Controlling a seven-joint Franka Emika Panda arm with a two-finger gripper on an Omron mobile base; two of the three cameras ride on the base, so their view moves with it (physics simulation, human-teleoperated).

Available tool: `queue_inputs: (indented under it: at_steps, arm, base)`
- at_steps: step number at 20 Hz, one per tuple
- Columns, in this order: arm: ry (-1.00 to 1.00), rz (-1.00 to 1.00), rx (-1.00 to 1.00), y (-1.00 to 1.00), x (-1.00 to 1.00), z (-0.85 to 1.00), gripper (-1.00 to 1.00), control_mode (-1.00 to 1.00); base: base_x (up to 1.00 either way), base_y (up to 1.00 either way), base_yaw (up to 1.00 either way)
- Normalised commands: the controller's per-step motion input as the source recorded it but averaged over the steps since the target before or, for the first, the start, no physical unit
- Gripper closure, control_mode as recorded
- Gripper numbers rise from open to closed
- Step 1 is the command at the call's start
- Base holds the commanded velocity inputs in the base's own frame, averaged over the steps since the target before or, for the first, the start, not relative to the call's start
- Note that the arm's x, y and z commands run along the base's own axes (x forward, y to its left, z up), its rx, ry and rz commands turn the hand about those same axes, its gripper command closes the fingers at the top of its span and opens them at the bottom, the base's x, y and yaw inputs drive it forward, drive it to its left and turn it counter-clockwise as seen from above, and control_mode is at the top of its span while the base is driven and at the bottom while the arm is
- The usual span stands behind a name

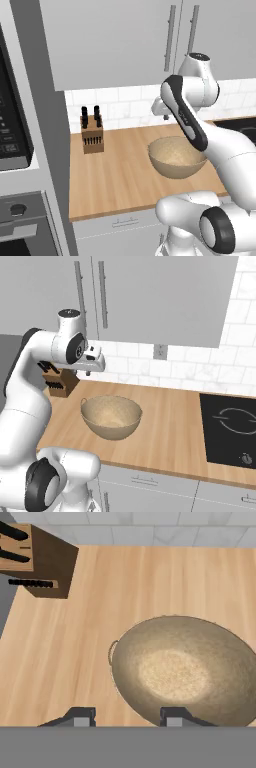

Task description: Open the cabinet, pick up the bread from the cabinet and place it in the basket. Then move the basket to the dining counter.

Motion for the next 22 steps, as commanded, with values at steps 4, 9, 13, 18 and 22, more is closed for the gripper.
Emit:
queue_inputs:
  at_steps: [4, 9, 13, 18, 22]
  arm:
    - [-0.03, 0.0, 0.0, 0.0, -0.08, 0.0, -1.0, -1.0]
    - [-0.27, 0.0, -0.01, 0.0, -0.17, 0.09, -1.0, -1.0]
    - [-0.38, 0.0, -0.02, 0.0, -0.22, 0.39, -1.0, -1.0]
    - [-0.27, 0.0, 0.0, -0.01, -0.14, 0.44, -1.0, -1.0]
    - [-0.21, -0.02, 0.0, -0.01, -0.14, 0.67, -1.0, -1.0]
  base:
    - [0.0, 0.0, 0.0]
    - [0.0, 0.0, 0.0]
    - [0.0, 0.0, 0.0]
    - [0.0, 0.0, 0.0]
    - [0.0, 0.0, 0.0]
